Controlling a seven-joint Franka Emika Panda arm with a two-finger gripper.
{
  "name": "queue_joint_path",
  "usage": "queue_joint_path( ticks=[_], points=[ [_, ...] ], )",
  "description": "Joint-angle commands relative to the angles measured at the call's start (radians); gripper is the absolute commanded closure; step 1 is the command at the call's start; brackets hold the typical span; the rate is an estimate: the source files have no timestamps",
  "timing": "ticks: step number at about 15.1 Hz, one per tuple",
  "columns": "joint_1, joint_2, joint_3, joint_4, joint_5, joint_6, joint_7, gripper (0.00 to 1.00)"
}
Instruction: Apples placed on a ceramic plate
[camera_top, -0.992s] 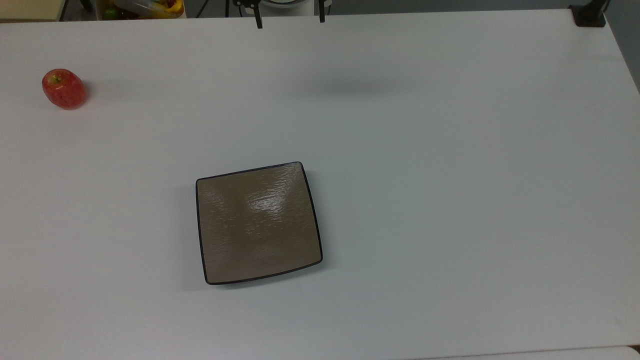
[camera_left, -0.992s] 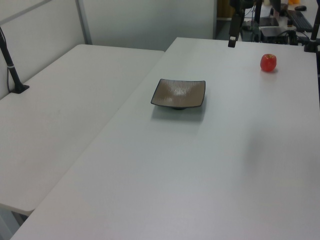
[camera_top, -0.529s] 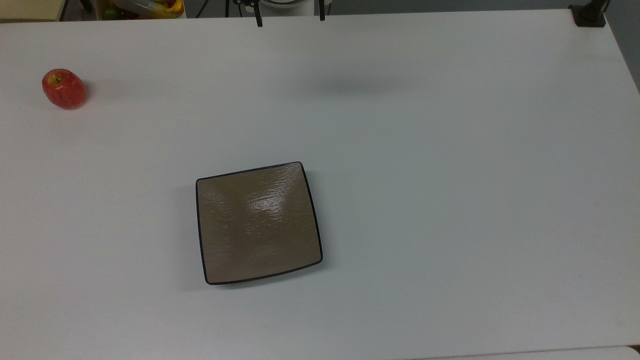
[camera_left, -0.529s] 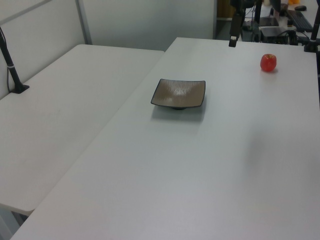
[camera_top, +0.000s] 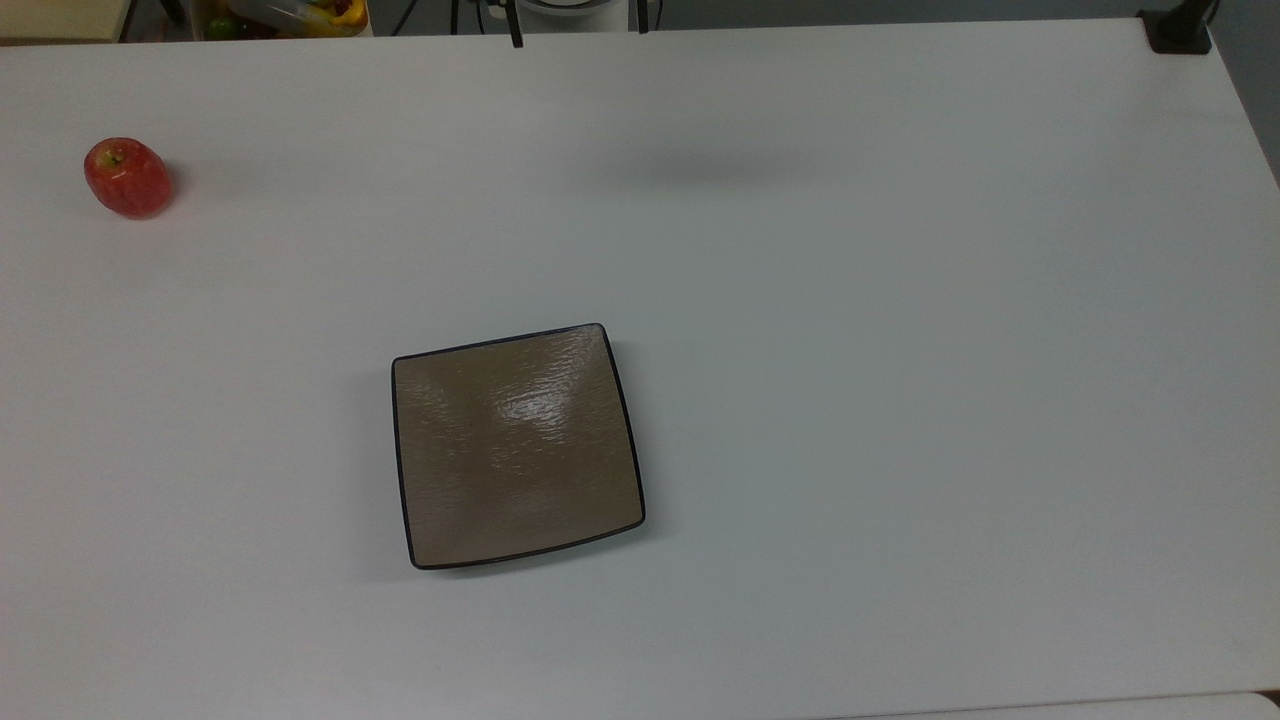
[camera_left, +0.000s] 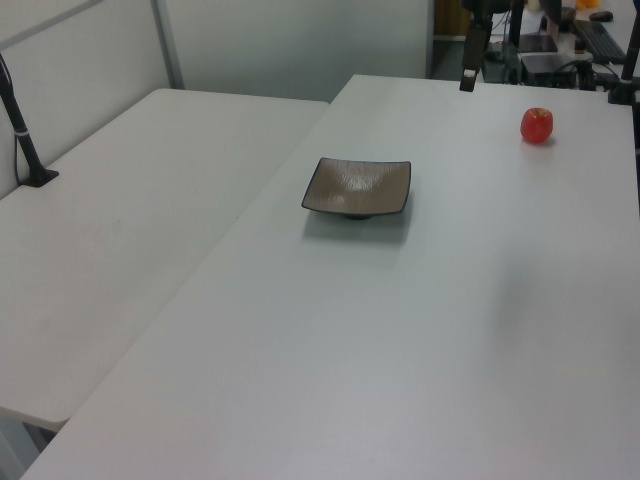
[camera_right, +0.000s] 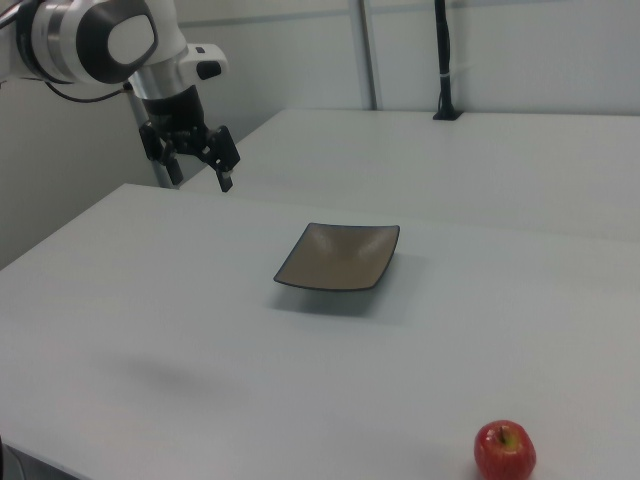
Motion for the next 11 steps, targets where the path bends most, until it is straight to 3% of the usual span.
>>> queue_joint_path(
  ticks=[1,4,11],
  points=[
    [-0.04,-0.039,-0.014,-0.023,0.005,-0.02,-0.045,0.0],
    [-0.106,-0.037,-0.015,-0.016,0.002,-0.02,-0.149,0.0],
    [-0.287,-0.017,-0.026,-0.016,0.001,-0.017,-0.537,0.0]
  ],
)
